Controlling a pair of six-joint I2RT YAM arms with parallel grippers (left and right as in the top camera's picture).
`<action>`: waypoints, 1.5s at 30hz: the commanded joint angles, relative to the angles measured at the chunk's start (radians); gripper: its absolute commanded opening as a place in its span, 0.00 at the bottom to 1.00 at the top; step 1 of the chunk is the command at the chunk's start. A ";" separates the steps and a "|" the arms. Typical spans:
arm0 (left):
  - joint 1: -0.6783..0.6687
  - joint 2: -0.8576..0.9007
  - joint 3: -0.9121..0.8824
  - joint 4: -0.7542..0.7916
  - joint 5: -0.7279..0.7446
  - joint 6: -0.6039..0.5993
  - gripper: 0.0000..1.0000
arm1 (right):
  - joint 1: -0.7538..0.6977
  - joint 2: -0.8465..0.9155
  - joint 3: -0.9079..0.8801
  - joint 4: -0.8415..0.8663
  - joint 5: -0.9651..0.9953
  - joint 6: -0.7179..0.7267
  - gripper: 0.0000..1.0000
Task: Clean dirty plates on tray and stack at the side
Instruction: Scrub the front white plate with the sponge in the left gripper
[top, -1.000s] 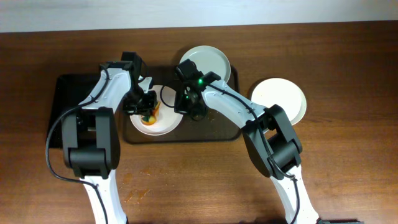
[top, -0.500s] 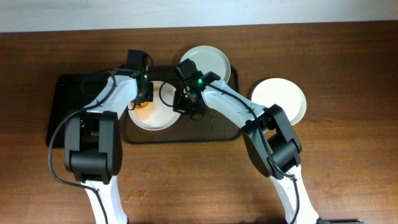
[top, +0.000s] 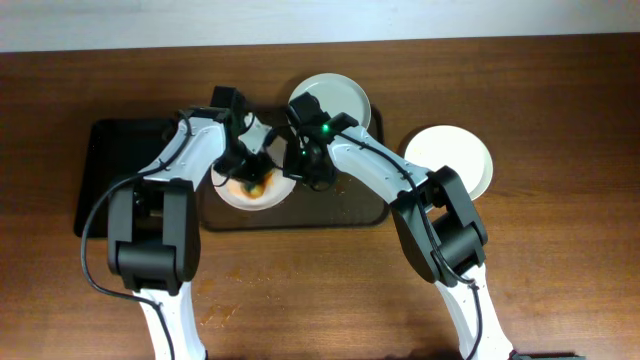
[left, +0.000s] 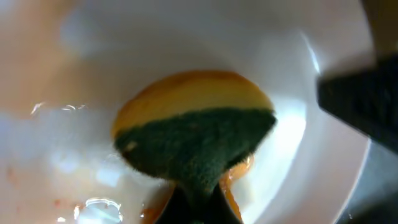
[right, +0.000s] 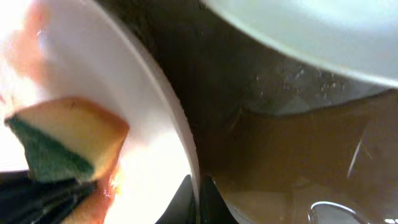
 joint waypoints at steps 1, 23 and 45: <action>-0.010 0.047 -0.010 0.163 -0.351 -0.241 0.01 | 0.005 0.014 0.011 -0.007 -0.003 -0.002 0.04; 0.006 0.047 -0.010 -0.106 0.026 -0.162 0.01 | 0.005 0.014 0.011 -0.007 -0.014 -0.005 0.04; 0.050 0.047 -0.010 -0.123 0.191 -0.187 0.01 | 0.005 0.014 0.011 -0.007 -0.015 -0.005 0.04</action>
